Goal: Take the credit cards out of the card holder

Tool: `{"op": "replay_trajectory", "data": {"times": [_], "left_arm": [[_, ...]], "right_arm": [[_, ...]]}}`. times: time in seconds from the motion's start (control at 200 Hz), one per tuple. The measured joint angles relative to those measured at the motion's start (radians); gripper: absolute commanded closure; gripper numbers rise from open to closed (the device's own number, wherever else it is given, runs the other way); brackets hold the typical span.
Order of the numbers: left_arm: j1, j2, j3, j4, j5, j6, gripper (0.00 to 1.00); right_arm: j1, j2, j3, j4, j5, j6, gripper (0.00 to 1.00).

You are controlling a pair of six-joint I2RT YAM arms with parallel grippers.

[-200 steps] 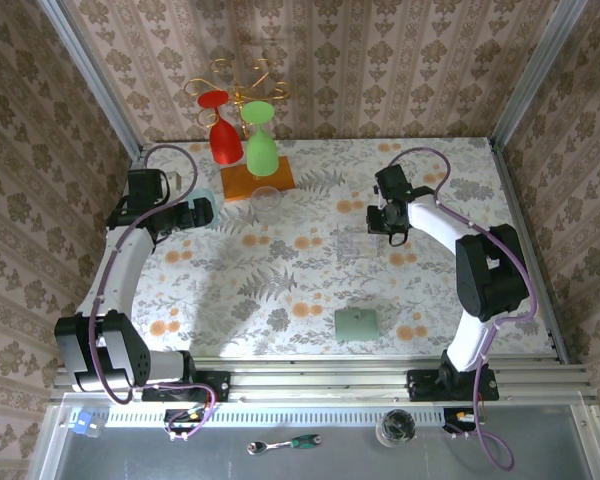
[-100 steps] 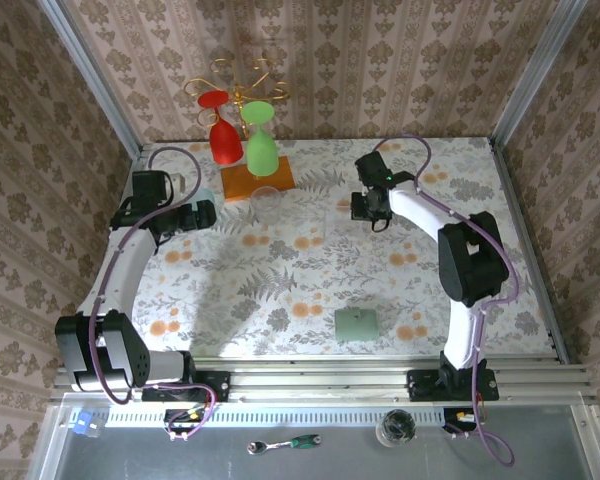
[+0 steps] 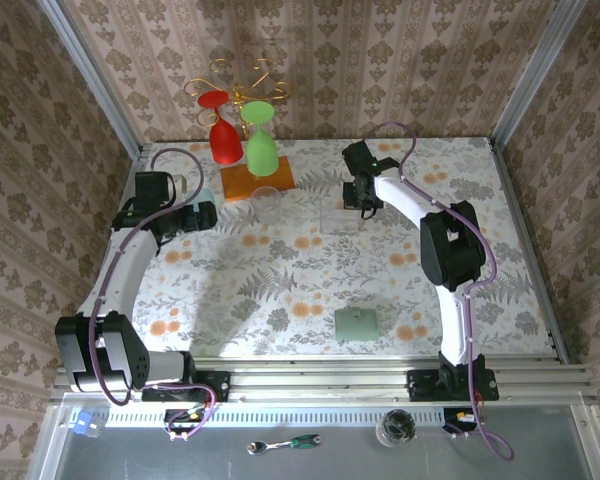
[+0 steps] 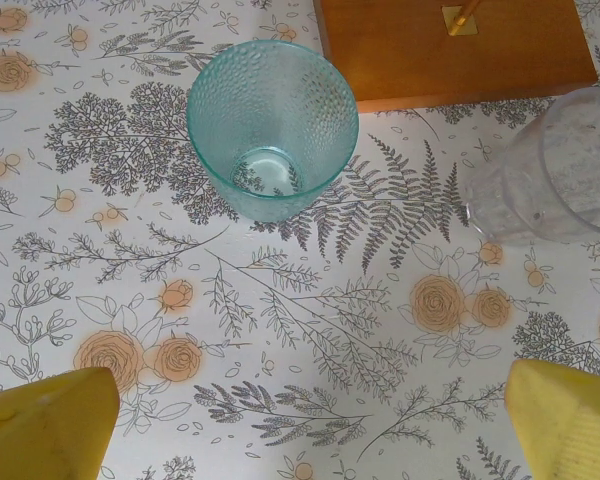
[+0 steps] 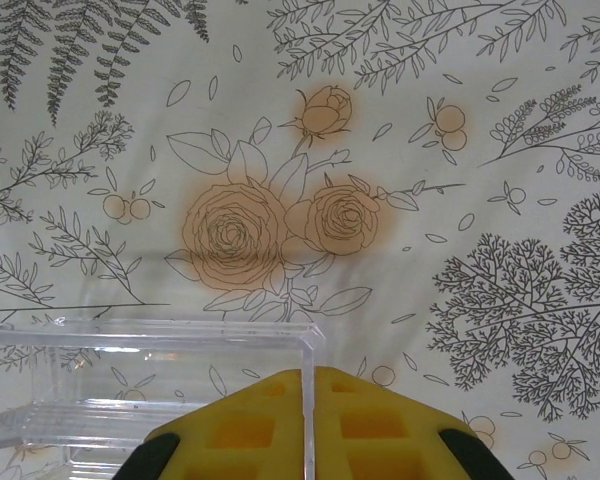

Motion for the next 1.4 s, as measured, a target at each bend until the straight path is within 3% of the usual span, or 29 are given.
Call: {"op": "replay_trajectory", "data": {"times": [0.785, 1.115, 1.265, 1.4], "left_arm": [[-0.013, 0.000, 0.000, 0.000, -0.001, 0.000, 0.00], [-0.038, -0.005, 0.000, 0.001, 0.000, 0.000, 0.00], [-0.039, -0.005, 0.000, 0.001, 0.000, 0.000, 0.00], [-0.039, -0.005, 0.000, 0.001, 0.000, 0.000, 0.00]], "right_arm": [[0.005, 0.020, 0.058, -0.048, 0.020, -0.001, 0.79], [0.030, -0.264, -0.171, -0.042, -0.009, 0.002, 0.74], [0.057, -0.421, -0.344, -0.027, -0.058, -0.021, 0.62], [0.089, -0.559, -0.483, -0.027, -0.143, -0.152, 0.52]]}}
